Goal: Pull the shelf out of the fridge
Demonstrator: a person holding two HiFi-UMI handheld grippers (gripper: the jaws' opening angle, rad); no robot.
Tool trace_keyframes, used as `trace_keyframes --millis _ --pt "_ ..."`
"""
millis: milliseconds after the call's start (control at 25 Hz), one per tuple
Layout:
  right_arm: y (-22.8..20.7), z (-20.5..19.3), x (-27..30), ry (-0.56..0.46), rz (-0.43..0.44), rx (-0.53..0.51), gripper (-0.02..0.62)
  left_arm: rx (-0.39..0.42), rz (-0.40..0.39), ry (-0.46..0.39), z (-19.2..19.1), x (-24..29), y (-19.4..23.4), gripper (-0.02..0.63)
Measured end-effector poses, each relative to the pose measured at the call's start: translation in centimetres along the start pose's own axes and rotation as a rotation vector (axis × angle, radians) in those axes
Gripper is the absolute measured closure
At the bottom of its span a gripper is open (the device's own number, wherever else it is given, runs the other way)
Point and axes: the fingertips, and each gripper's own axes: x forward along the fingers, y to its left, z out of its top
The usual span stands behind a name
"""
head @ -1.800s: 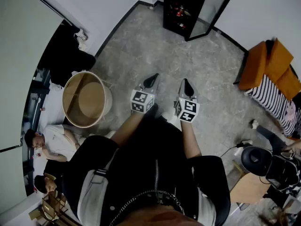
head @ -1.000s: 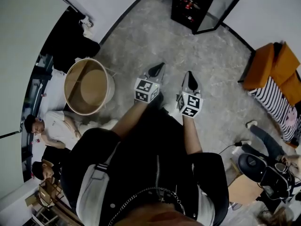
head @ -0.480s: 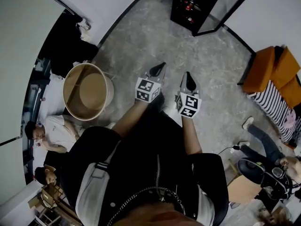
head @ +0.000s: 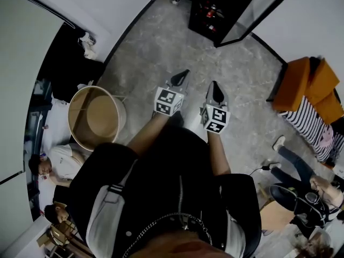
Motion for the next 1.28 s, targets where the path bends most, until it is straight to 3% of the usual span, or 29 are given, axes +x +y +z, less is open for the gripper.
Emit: trace_keyframes --millis 360,800,1280 --pt "0.1 2.0 5.2 -0.004 -0.049 0.008 0.594 0.010 -0.048 0.021 1.2 3.9 3.8 0.596" --pt "-1.2 2.1 7.3 0.017 -0.085 0.030 0.594 -0.005 -0.076 0.034 1.3 7.1 5.1 0.596" --pt "-4.4 4.6 15.2 0.009 -0.049 0.054 0.594 -0.004 -0.052 0.057 2.2 14.1 7.7 0.596"
